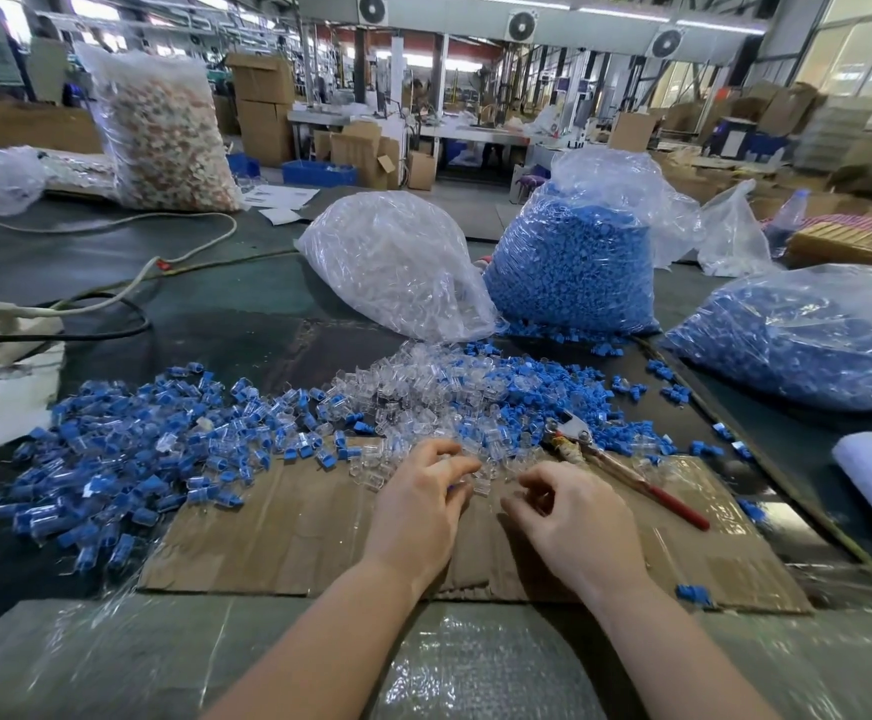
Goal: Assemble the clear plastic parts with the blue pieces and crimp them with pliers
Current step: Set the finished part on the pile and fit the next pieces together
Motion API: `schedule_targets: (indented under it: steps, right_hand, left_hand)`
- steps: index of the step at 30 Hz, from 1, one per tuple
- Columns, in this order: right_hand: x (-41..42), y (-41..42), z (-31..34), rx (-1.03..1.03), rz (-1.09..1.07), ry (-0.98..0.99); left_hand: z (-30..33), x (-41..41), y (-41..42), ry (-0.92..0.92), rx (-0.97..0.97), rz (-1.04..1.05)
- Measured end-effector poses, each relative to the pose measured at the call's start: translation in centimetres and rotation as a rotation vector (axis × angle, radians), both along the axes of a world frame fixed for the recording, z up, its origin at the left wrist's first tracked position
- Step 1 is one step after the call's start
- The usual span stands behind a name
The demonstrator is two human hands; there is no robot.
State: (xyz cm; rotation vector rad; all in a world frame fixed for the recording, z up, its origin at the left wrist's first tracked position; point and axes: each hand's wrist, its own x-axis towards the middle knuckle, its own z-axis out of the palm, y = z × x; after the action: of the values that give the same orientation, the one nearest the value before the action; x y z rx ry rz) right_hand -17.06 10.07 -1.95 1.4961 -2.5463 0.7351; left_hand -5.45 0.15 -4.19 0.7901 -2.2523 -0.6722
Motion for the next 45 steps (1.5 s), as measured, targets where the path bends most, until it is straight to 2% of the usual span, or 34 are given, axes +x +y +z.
schedule_targets:
  steps: [6, 9, 12, 18, 24, 31, 33, 37, 42, 45]
  right_hand:
    - [0.4, -0.3, 0.1, 0.006, 0.010, -0.002]
    - [1.0, -0.7, 0.6, -0.077, 0.038, -0.117]
    - [1.3, -0.9, 0.9, -0.097, 0.084, -0.260]
    - [1.3, -0.6, 1.0, -0.101, 0.140, -0.330]
    - [1.3, -0.7, 1.2, -0.082, 0.161, -0.415]
    - [0.6, -0.9, 1.3, -0.141, 0.160, -0.514]
    - [0.2, -1.3, 1.3, -0.165, 0.116, -0.467]
    - [-1.2, -2.4, 1.0, -0.148, -0.029, -0.221]
    - [-3.0, -4.0, 0.9, -0.008, -0.147, 0.013]
    - [-3.7, -5.1, 0.8, 0.042, -0.141, 0.093]
  left_hand:
    - [0.2, 0.4, 0.3, 0.022, -0.074, -0.022]
    - [0.4, 0.5, 0.5, 0.052, -0.116, -0.087]
    - [0.6, 0.7, 0.6, 0.075, -0.075, -0.122]
    - [1.0, 0.6, 0.8, 0.036, -0.066, -0.243]
    - [0.8, 0.5, 0.8, 0.008, -0.016, -0.217]
    - [0.6, 0.4, 0.8, -0.020, -0.054, -0.192]
    - [0.6, 0.4, 0.7, -0.011, -0.045, -0.160]
    - [0.7, 0.5, 0.5, 0.065, 0.071, -0.075]
    - [0.8, 0.5, 0.5, 0.099, 0.234, -0.045]
    - [0.9, 0.4, 0.4, 0.115, 0.294, -0.033]
